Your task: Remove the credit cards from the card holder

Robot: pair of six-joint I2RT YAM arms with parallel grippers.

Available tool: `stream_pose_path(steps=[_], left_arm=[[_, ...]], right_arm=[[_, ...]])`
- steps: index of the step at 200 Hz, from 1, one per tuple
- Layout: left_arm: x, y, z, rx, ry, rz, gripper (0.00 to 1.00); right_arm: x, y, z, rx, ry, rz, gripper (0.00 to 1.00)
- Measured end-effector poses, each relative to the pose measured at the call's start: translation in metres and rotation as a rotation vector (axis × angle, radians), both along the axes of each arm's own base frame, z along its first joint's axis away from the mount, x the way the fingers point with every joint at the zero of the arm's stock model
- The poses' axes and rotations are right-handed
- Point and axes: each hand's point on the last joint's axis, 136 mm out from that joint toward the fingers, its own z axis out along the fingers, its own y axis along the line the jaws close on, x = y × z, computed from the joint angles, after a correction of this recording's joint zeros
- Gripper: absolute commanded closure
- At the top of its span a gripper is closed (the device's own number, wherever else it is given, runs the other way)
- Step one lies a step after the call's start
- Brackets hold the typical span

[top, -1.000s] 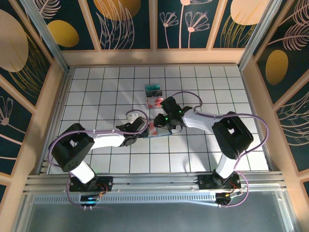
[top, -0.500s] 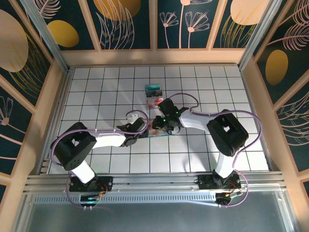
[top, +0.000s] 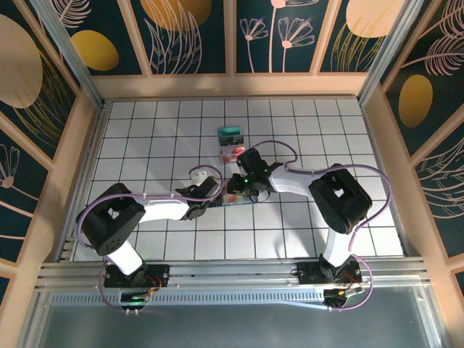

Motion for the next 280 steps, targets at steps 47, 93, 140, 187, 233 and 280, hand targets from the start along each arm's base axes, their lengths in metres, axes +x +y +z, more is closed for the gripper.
stream_pose_path(steps=[47,93,140,187,233,280], left_arm=[[0.000,0.000,0.000,0.000,0.000,0.000,0.01],[0.000,-0.001,-0.001,-0.001,0.003,-0.001,0.01],[0.002,-0.001,-0.001,-0.006,0.003,0.001,0.01],[0.002,-0.001,-0.002,-0.006,0.003,0.002,0.01],[0.002,-0.001,-0.001,-0.006,0.003,0.003,0.01],[0.002,-0.001,-0.001,-0.006,0.004,0.003,0.01]], right_arm=[[0.001,-0.003,-0.005,-0.021,-0.003,-0.011,0.74],[-0.001,0.000,-0.009,0.025,0.001,0.001,0.78],[-0.002,0.000,-0.007,0.143,0.025,-0.003,0.81],[-0.010,0.002,-0.001,0.233,0.045,0.023,0.81],[-0.010,0.004,0.001,0.265,0.049,0.026,0.79],[-0.010,0.003,0.002,0.315,0.055,0.010,0.84]])
